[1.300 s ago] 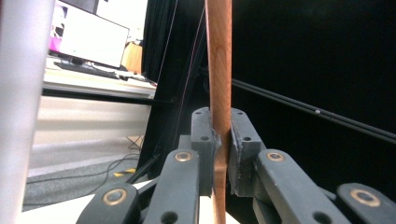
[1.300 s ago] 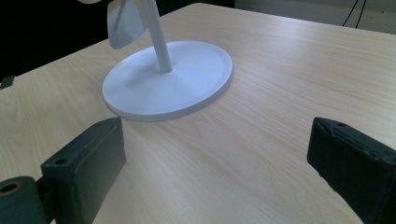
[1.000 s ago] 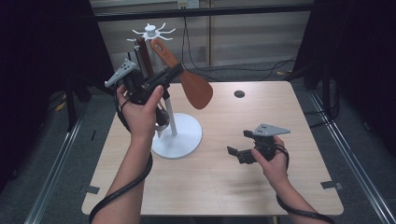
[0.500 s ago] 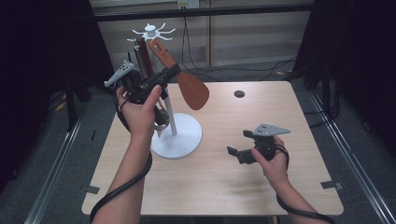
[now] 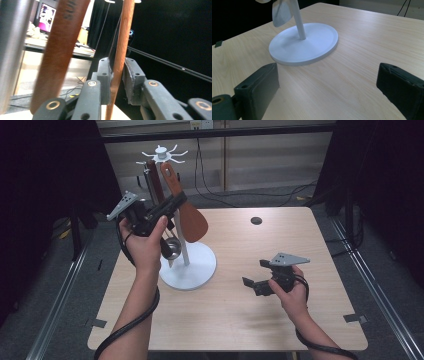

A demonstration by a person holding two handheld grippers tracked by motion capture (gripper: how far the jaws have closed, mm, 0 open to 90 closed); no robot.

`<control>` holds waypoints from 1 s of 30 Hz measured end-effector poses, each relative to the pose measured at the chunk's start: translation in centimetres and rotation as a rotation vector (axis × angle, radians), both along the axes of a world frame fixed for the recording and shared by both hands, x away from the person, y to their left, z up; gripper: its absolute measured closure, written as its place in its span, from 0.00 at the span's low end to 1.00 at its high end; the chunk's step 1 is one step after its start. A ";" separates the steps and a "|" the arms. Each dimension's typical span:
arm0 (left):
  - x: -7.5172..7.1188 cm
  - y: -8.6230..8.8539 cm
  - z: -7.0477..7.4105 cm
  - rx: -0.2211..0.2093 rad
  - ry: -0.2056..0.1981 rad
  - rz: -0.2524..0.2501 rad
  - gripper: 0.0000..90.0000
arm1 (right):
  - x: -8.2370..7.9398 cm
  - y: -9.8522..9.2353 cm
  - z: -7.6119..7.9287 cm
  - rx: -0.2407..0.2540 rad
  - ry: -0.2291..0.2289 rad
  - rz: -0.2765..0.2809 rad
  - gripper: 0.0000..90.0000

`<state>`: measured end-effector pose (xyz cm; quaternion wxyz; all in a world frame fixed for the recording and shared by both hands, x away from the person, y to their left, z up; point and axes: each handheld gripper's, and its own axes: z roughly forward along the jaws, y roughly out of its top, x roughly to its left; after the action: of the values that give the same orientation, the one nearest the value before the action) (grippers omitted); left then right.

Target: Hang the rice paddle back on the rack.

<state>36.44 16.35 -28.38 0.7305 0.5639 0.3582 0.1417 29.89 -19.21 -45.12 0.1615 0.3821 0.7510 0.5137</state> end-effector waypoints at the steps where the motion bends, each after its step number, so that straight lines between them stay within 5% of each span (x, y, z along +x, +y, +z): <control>1: -0.1 0.3 -0.1 0.010 0.006 0.016 0.80 | 0.0 0.1 0.0 0.001 -0.002 0.003 0.05; 15: -1.1 1.5 -1.1 0.014 0.020 0.066 0.67 | 0.2 1.0 0.1 -0.004 -0.005 0.029 0.05; 16: -1.3 1.5 -1.1 0.039 0.013 0.076 0.66 | 0.2 1.1 0.1 -0.010 -0.005 0.034 0.05; 30: -2.5 1.2 -2.2 0.065 0.008 0.061 0.58 | 0.2 1.2 0.3 -0.007 -0.010 0.034 0.05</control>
<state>33.99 17.51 -30.57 0.7058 0.5767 0.3731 0.1731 30.09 -17.99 -44.81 0.1581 0.3662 0.7582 0.5158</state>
